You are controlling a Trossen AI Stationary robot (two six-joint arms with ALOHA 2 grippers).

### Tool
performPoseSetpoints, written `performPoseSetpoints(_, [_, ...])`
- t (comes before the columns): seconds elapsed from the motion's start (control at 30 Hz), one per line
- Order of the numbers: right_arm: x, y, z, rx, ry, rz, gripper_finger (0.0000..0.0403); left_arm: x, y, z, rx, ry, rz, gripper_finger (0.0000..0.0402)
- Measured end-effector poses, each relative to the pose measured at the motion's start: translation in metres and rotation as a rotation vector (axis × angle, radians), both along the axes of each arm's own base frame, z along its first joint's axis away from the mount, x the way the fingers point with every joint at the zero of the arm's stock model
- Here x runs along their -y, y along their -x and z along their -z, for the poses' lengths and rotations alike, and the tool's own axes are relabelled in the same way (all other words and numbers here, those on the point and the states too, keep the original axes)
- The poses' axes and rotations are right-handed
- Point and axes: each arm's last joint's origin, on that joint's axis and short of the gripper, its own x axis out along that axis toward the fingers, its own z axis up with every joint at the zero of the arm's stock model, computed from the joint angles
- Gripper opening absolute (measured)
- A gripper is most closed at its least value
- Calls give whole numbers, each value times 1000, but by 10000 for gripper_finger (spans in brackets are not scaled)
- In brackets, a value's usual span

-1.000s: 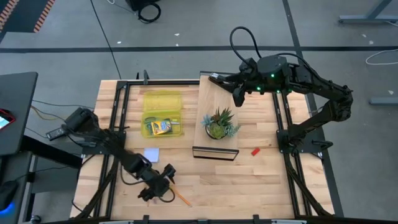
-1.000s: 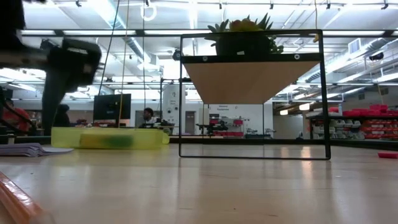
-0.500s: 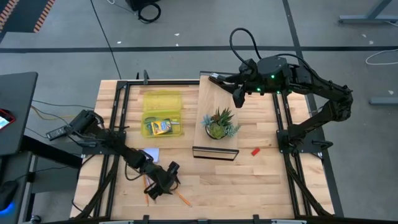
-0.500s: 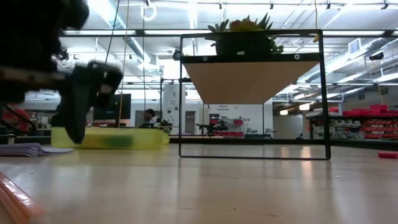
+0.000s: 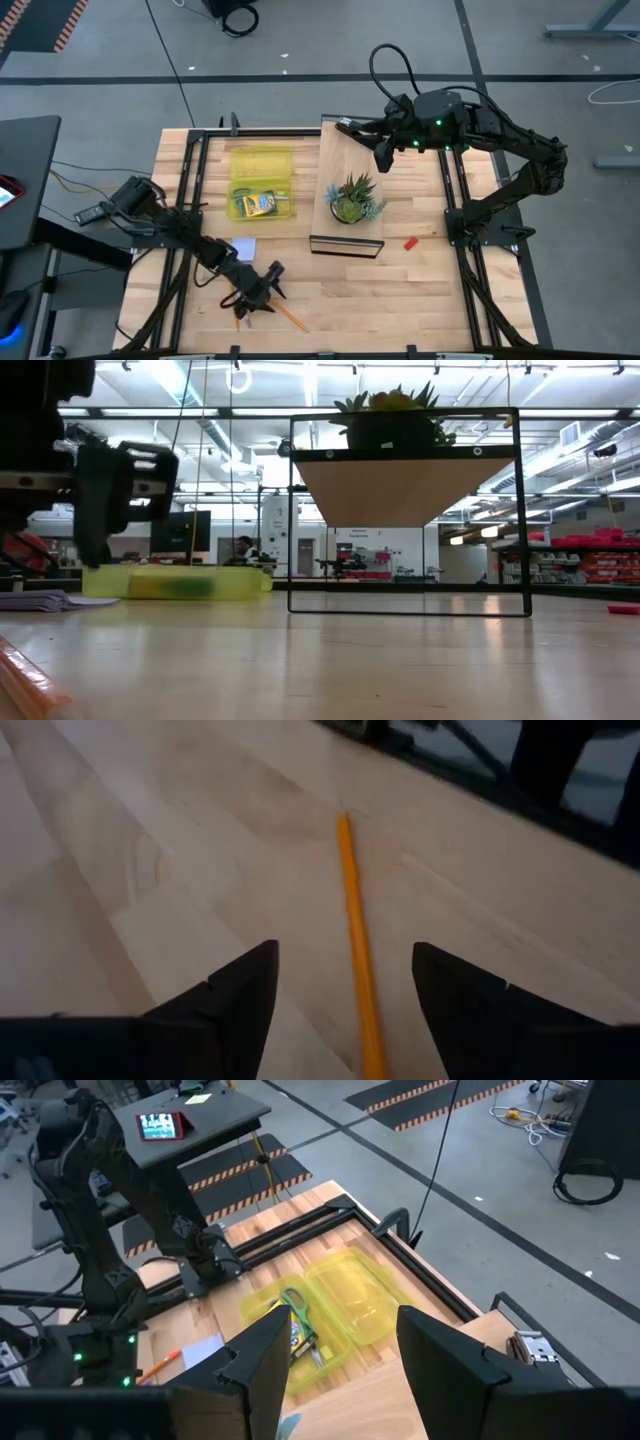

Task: Pack school essentials
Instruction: Put the orange pencil into the yellow supply box

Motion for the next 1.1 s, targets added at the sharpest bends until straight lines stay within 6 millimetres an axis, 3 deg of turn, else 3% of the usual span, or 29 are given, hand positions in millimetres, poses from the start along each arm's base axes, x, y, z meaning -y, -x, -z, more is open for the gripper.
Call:
performPoseSetpoints(0.37, [0,0,0,1,10,9,190,5,-10,15,70,72,18,209])
performPoseSetpoints(0.67, [1,0,0,-4,24,7,190,7,-11,35,50,57,76,192])
performPoseSetpoints(1.1, [1,0,0,-5,24,7,190,20,-28,45,-3,143,90,144])
